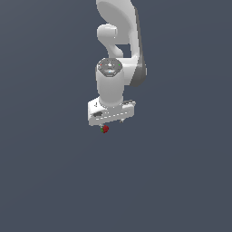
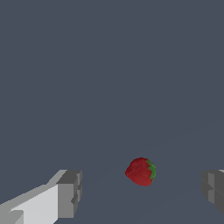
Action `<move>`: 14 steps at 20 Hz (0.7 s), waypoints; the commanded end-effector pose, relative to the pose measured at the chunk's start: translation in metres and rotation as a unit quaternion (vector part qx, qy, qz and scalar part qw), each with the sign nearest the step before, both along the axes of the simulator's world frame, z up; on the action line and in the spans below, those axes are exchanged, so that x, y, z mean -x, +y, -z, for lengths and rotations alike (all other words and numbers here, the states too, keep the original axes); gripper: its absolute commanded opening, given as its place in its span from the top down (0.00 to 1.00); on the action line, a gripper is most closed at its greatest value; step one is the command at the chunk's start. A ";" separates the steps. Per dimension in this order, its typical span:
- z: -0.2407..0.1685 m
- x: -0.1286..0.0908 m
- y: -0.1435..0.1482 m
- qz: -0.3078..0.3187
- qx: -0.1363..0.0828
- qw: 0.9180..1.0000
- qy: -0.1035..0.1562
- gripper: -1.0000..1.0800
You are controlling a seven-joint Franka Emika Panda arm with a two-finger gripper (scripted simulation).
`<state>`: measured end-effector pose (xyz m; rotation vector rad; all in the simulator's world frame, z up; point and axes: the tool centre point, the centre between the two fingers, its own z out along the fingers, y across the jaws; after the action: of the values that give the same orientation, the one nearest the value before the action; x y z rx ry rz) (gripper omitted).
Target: Pick up the object and move it to a goal position.
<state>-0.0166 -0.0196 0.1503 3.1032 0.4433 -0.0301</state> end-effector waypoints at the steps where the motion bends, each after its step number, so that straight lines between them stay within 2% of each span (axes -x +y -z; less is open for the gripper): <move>1: 0.005 0.002 -0.003 -0.032 0.000 0.999 0.000 0.04; 7: 0.015 0.007 -0.011 -0.108 0.000 0.994 0.000 0.04; 14: 0.027 0.013 -0.020 -0.197 -0.001 0.980 0.001 0.04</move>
<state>-0.0286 -0.0376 0.1259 2.9740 0.9850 -0.0300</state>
